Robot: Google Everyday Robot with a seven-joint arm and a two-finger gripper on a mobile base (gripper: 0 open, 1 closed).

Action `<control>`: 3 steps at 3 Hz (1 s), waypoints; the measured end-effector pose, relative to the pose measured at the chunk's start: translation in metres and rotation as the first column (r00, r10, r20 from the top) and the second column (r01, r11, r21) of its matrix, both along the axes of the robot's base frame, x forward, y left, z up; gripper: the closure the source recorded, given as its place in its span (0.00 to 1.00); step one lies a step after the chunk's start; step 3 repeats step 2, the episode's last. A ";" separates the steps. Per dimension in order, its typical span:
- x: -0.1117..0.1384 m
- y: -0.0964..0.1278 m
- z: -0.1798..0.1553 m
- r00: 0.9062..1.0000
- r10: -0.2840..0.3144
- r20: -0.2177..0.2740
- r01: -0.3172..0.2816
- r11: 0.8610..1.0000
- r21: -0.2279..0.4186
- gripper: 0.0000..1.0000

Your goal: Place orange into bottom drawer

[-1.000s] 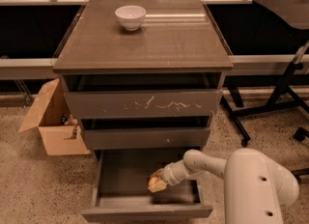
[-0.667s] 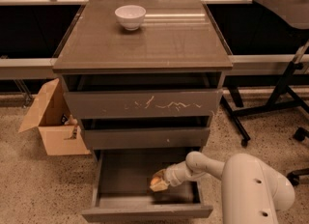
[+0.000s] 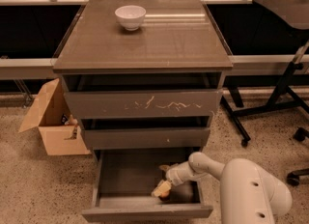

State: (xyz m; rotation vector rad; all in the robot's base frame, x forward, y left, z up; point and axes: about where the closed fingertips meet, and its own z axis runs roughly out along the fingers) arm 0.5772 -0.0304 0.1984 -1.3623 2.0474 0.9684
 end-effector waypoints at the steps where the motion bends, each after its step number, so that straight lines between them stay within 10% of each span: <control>1: 0.000 -0.012 0.014 0.999 -0.029 0.022 0.027 0.997 0.077 0.00; 2: -0.003 -0.052 0.054 0.993 -0.094 0.074 0.075 0.972 0.224 0.00; 3: -0.003 -0.052 0.054 0.993 -0.094 0.074 0.075 0.972 0.224 0.00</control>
Offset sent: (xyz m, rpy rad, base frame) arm -0.0052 -0.0961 0.0906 0.3392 -0.1398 -0.1403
